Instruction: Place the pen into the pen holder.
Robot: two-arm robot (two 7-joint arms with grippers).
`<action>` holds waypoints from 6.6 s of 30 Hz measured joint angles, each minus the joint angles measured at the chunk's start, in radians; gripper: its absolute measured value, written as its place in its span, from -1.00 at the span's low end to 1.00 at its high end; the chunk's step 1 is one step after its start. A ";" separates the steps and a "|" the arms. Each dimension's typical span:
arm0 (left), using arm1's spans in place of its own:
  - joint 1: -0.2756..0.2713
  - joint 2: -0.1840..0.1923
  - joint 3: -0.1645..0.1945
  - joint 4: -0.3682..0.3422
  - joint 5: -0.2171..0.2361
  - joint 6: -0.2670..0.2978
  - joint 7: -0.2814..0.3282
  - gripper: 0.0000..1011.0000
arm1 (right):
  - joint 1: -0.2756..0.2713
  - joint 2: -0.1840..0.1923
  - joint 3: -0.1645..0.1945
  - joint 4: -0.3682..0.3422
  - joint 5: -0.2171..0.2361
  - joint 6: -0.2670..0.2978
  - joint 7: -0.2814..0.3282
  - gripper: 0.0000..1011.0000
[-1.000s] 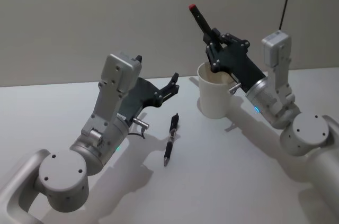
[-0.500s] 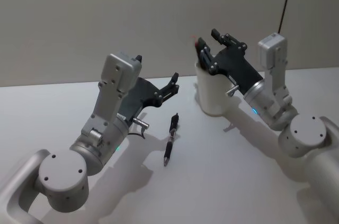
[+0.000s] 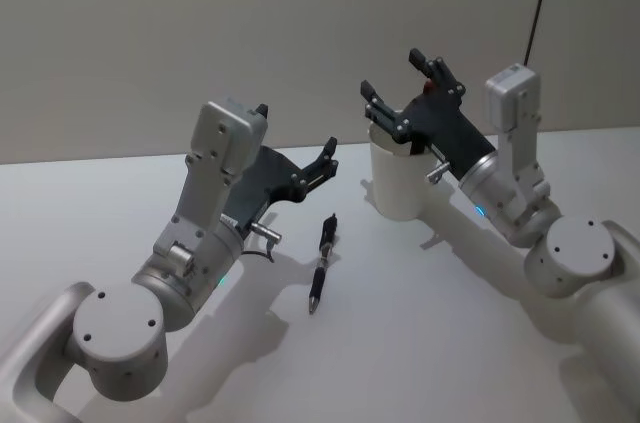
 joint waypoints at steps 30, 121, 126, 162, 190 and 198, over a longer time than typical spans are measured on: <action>0.000 0.000 0.000 0.000 0.000 0.000 0.000 0.98 | -0.201 0.114 0.065 -0.351 0.075 0.189 -0.035 0.98; 0.030 0.021 -0.006 -0.042 -0.052 0.033 -0.027 0.98 | -0.655 0.300 0.115 -1.016 0.173 0.649 -0.296 0.98; 0.055 0.041 -0.010 -0.079 -0.081 0.060 -0.029 0.98 | -0.655 0.300 0.115 -1.016 0.173 0.649 -0.295 0.98; 0.156 0.083 -0.003 -0.222 -0.221 0.372 -0.020 0.98 | -0.655 0.300 0.116 -1.016 0.172 0.649 -0.295 0.98; 0.122 -0.022 0.017 -0.127 -0.178 0.469 0.118 0.98 | -0.655 0.300 0.116 -1.016 0.172 0.649 -0.295 0.98; 0.115 -0.044 0.025 -0.114 -0.150 0.487 0.133 0.98 | -0.655 0.300 0.116 -1.016 0.172 0.649 -0.295 0.98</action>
